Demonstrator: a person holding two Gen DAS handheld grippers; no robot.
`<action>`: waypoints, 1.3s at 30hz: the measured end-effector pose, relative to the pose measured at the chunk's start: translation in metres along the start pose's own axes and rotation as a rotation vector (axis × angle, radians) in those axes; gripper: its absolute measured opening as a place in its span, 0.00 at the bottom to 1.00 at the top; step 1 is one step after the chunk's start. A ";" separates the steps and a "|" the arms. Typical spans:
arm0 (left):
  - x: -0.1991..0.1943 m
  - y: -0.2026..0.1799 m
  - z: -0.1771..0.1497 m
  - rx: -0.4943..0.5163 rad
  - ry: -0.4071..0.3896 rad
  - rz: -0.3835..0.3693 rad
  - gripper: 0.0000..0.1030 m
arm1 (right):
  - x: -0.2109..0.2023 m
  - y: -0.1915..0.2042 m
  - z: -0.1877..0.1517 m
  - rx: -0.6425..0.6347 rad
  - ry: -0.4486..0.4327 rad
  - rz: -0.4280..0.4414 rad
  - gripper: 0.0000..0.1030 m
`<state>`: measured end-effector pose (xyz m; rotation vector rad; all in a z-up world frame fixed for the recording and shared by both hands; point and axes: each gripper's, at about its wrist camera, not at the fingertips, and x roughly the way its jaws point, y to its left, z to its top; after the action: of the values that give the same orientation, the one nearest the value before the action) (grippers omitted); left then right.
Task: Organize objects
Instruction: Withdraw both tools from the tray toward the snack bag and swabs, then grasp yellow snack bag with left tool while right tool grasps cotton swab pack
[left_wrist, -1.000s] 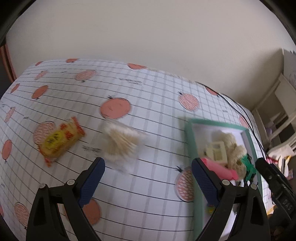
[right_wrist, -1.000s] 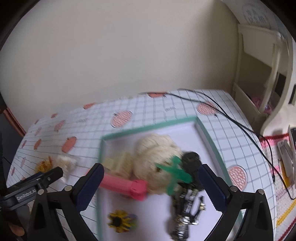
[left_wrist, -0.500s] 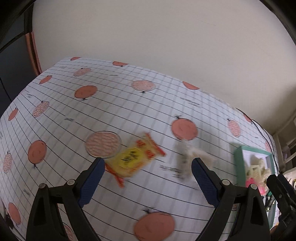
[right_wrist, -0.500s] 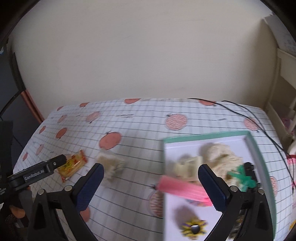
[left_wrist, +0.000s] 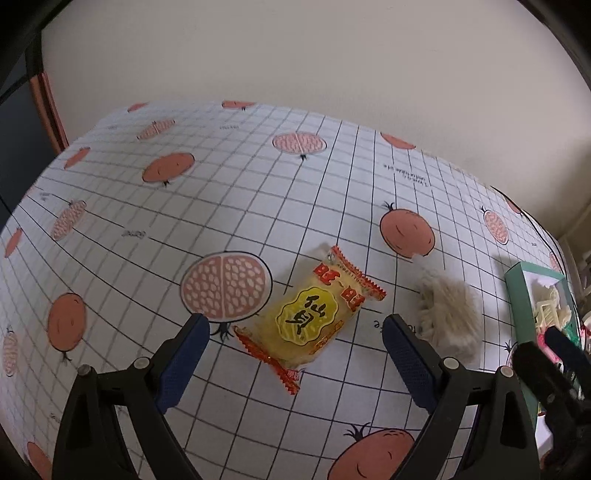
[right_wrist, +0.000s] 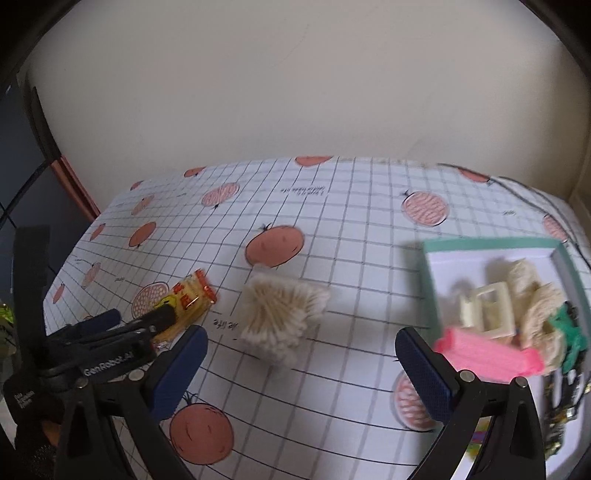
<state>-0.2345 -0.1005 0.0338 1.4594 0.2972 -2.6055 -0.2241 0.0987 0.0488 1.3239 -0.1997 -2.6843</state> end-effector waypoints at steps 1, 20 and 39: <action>0.003 0.001 0.000 -0.002 0.006 -0.006 0.92 | 0.004 0.001 -0.001 0.000 0.007 0.000 1.00; 0.038 0.002 0.000 0.078 0.054 0.037 0.88 | 0.057 0.009 -0.003 0.046 0.091 -0.015 0.98; 0.034 0.003 0.001 0.105 0.030 0.037 0.60 | 0.067 0.024 -0.005 -0.022 0.099 -0.054 0.77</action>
<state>-0.2523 -0.1045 0.0048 1.5221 0.1371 -2.6084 -0.2589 0.0626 -0.0015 1.4718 -0.1254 -2.6480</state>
